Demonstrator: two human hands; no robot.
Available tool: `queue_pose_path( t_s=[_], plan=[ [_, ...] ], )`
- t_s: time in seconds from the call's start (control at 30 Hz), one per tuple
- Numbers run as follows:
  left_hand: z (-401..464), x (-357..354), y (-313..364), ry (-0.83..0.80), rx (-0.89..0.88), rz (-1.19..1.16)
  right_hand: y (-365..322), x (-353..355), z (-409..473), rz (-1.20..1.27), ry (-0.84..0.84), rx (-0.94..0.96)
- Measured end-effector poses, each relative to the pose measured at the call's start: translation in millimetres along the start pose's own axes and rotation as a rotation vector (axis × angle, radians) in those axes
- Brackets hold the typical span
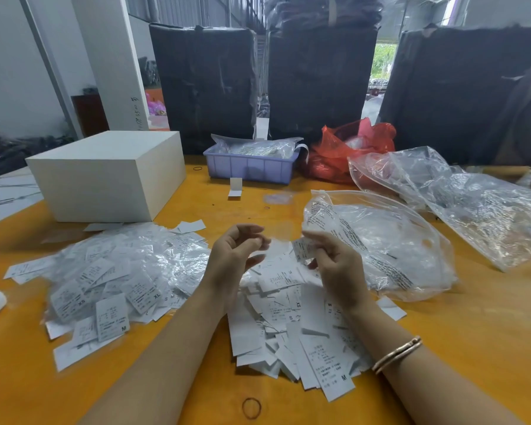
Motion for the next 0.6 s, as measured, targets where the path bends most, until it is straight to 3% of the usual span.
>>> queue_pose_path(
  t_s=[0.13,0.27,0.43,0.6],
  plan=[
    [-2,-7,2,-0.079,-0.011,-0.089,7,-13,0,0.094,-0.175,-0.144],
    [-1,-7,1,-0.061,-0.022,-0.039,-4,-24,-7,0.178,-0.317,-0.123],
    [-2,-10,4,-0.087,-0.049,0.093,-1,-18,-4,0.204,-0.236,-0.152],
    [-8,-21,1,-0.299,0.006,0.183,-6,-20,-4,0.126,-0.282,-0.114]
  ],
)
Point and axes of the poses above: each hand's wrist, its own z-axis towards the middle knuckle, its own x-axis out of the back of the hand, y = z × x, the point moved 8 cm from there along z, towards the middle knuckle, and after that the axes turned 14 degrees about z, right-handed, at the moved point
